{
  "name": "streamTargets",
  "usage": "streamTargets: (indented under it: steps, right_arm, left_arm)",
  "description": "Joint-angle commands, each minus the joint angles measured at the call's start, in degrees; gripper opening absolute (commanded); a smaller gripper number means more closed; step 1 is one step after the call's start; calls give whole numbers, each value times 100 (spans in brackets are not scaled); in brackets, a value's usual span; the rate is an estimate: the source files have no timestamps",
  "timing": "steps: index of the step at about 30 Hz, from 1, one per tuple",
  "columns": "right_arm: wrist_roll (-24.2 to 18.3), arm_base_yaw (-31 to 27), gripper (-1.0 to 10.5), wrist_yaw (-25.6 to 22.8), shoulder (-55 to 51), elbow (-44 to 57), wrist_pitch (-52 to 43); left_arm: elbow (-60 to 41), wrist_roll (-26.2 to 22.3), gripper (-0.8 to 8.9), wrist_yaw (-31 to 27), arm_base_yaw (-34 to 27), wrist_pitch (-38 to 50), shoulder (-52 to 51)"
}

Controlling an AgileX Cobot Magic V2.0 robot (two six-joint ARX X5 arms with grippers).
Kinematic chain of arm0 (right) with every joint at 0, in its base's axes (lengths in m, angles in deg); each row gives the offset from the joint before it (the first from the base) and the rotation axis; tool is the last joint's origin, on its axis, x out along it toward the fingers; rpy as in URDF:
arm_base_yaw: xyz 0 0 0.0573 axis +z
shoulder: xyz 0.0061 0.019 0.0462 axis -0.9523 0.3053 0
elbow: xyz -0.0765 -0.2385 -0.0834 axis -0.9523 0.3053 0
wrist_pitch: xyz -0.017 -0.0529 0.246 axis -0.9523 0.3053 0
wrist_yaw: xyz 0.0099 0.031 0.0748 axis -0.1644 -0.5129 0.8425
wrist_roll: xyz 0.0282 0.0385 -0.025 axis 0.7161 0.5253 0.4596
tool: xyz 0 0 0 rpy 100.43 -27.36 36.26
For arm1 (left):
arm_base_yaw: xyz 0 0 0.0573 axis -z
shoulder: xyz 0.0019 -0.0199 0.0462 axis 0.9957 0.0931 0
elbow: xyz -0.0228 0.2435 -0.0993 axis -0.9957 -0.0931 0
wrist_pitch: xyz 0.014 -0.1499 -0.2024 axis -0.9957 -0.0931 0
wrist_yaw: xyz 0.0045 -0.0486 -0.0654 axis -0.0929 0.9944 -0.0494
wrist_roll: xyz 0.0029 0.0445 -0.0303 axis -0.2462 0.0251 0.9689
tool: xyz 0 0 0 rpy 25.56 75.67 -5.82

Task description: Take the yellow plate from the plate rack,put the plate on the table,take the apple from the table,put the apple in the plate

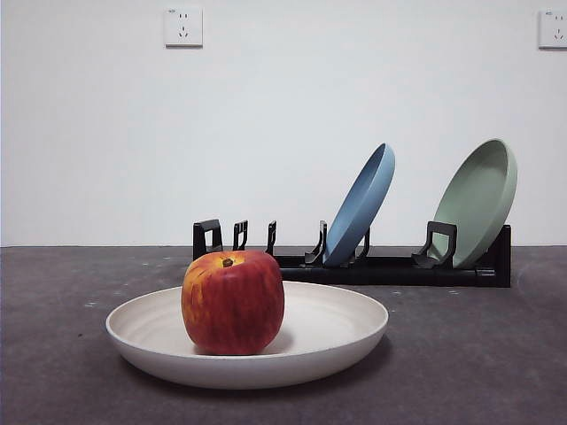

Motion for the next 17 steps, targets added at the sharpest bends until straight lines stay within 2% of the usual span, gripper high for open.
streamTargets:
  steps: [1, 4, 17]
  right_arm:
    - [35, -9, 1, -17, -9, 4, -31]
    - [35, -9, 1, -17, -9, 4, -31]
    - [35, -9, 1, -17, -9, 4, -31]
  left_arm:
    - [-74, 251, -3, 39, -20, -76, -63]
    - [-74, 374, -3, 42, -20, -76, -151]
    - [-74, 369, -3, 22, -26, -44, -192]
